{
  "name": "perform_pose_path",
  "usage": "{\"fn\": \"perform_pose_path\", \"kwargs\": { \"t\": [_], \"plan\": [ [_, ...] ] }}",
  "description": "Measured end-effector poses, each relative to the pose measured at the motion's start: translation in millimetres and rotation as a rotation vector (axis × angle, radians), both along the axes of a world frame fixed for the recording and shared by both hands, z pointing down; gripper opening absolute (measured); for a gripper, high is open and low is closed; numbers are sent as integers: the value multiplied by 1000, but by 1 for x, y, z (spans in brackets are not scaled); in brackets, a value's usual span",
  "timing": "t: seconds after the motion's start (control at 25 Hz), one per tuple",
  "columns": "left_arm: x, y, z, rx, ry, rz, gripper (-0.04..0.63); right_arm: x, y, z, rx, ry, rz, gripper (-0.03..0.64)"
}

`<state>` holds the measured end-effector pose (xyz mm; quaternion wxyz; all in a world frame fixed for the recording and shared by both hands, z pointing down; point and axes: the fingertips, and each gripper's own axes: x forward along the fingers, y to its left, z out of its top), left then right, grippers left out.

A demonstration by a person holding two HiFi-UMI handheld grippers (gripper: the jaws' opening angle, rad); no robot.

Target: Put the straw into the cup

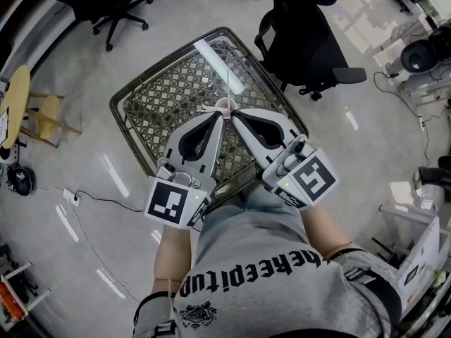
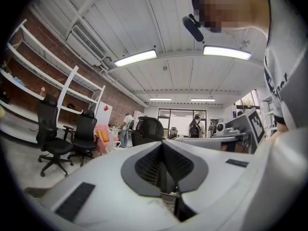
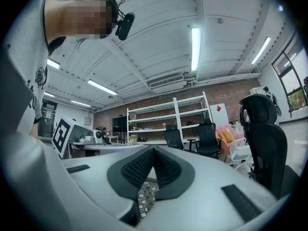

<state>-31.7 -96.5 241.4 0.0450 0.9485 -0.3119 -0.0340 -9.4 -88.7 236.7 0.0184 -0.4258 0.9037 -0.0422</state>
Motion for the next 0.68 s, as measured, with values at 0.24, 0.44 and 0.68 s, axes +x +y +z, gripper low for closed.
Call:
{"fn": "perform_pose_path", "kwargs": {
  "t": [0.24,0.44,0.68],
  "plan": [
    [2,12,-3,15,4,5,41,1,13,-3,16,4,4,-3],
    [5,20,-7,19,20,13,41,3,22,-6,25,9,8,-3],
    [9,27,-11,24,25,24,41,5,29,-13,42,15,15,-3]
  ]
}}
